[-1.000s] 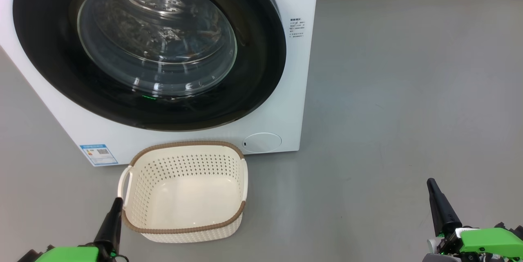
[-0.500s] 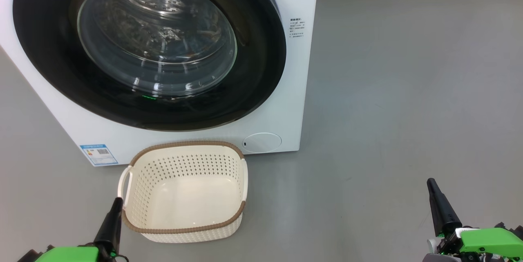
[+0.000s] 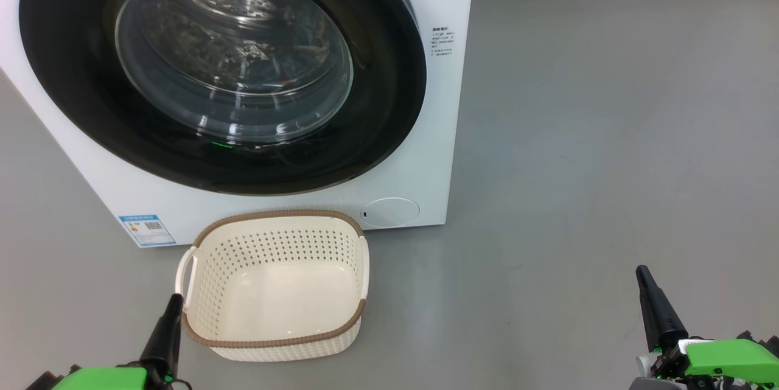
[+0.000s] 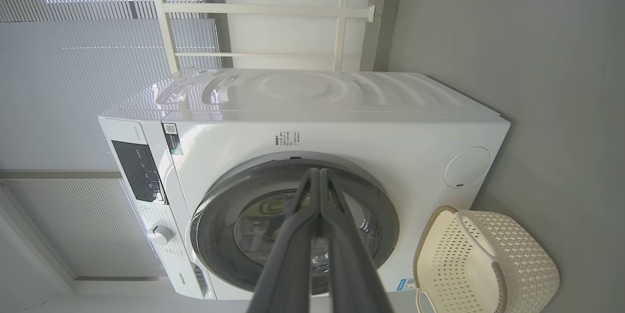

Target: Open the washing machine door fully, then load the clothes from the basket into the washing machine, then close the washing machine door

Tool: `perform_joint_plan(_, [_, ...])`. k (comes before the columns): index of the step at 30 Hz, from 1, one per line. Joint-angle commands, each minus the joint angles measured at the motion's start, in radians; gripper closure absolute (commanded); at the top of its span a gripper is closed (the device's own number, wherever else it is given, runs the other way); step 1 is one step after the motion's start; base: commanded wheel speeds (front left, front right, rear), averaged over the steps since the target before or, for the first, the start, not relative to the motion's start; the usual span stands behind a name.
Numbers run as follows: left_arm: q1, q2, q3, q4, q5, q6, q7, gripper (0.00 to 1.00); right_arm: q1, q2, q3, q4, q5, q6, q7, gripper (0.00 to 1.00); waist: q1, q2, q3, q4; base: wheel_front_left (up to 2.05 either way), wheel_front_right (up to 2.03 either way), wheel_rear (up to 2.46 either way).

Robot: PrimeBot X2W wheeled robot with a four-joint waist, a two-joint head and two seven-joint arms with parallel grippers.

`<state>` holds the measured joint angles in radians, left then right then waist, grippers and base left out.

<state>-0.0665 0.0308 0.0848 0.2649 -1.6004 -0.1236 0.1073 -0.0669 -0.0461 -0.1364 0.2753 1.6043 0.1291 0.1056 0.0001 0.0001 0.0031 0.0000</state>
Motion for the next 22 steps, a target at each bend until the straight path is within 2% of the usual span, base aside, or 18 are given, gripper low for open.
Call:
perform_joint_plan(1, [-0.042, 0.019, 0.029, -0.020, -0.008, -0.007, 0.006, 1.00, -0.041, -0.004, 0.022, -0.030, 0.003, 0.002, 0.008, 1.00, -0.0001, -0.0001, 0.000, 0.000, 0.00, 0.00, 0.00])
perform_joint_plan(22, [-0.042, 0.019, 0.029, -0.020, -0.008, -0.007, 0.006, 1.00, -0.041, -0.004, 0.022, -0.030, 0.003, 0.002, 0.008, 1.00, -0.0001, -0.0001, 0.000, 0.000, 0.00, 0.00, 0.00])
